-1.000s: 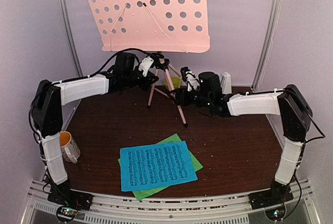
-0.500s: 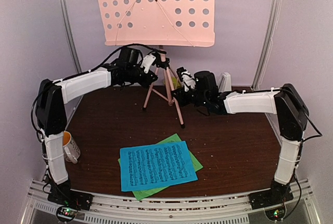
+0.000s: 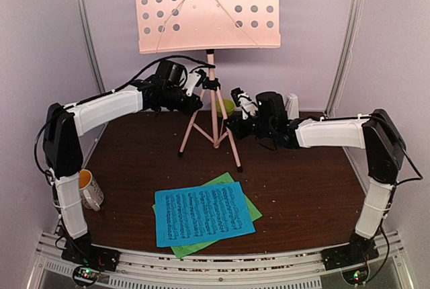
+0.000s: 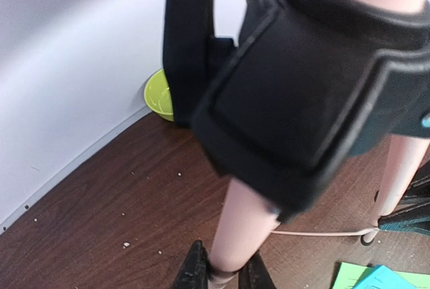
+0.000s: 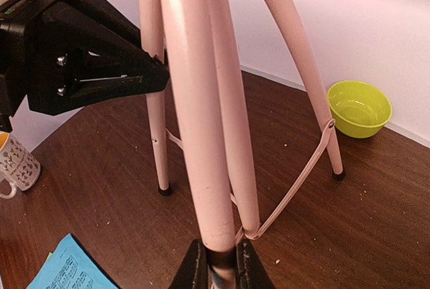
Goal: Set up the instrument practice props
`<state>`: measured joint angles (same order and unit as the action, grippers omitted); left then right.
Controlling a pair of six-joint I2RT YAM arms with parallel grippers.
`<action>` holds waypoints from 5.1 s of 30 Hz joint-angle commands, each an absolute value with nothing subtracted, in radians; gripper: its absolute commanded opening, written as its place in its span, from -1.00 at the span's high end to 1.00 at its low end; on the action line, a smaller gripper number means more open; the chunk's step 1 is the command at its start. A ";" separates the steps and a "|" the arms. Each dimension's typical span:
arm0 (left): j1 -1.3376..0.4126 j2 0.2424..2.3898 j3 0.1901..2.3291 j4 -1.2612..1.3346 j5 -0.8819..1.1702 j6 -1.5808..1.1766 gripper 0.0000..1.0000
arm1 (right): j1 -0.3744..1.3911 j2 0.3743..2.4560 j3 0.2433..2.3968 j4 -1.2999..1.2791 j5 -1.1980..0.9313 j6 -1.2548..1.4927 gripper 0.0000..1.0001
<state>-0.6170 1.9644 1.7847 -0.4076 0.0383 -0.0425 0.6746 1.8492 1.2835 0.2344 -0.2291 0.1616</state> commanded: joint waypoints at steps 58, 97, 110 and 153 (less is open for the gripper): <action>-0.755 1.576 1.282 -0.228 0.081 -0.325 -0.66 | 0.640 1.359 0.799 0.243 -0.205 0.332 -0.44; -0.713 1.347 0.575 0.149 0.158 -0.606 -0.55 | 0.903 1.666 0.634 0.460 -0.026 0.763 0.07; -0.713 1.406 0.592 0.176 0.173 -0.601 -0.55 | 0.905 1.740 0.687 0.430 0.015 0.777 0.07; -0.712 1.450 0.565 0.243 0.189 -0.648 -0.54 | 0.907 1.793 0.606 0.670 -0.068 0.840 1.00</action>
